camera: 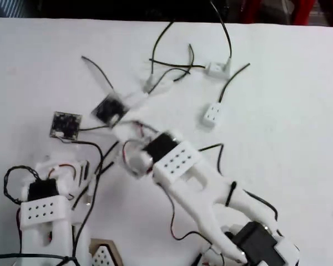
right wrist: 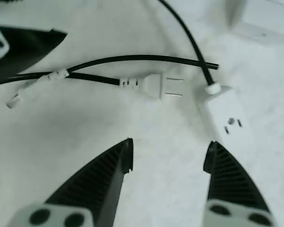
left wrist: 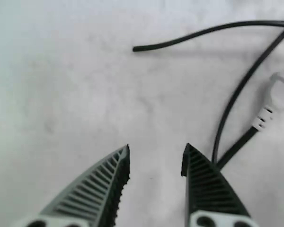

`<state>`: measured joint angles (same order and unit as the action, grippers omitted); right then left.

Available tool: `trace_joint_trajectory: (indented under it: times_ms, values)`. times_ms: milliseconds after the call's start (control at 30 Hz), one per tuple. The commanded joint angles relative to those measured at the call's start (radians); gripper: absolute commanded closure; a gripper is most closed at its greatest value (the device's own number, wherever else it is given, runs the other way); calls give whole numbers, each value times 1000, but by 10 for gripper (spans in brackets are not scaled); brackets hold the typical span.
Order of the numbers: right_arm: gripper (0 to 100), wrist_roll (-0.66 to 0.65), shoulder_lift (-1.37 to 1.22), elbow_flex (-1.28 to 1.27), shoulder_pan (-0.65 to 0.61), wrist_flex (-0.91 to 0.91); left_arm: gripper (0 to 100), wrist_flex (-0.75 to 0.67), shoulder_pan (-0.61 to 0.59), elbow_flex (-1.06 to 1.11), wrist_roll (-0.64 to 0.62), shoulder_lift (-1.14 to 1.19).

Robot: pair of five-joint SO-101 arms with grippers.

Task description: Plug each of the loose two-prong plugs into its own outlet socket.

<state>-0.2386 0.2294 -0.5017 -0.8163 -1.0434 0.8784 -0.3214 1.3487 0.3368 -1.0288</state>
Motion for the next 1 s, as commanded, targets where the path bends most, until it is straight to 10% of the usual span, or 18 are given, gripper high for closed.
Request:
trace_joint_trajectory:
  times_ms: [0,733,967]
  values:
    - [741,-38,-48,-18,-44,73,815,-46,-77,-8,3,-22]
    - [615,-51,-506,256,-58,200,815,-51,-82,-8,3,-22]
    - [764,-57,-567,262,-59,200,815,-51,-82,-6,3,-22]
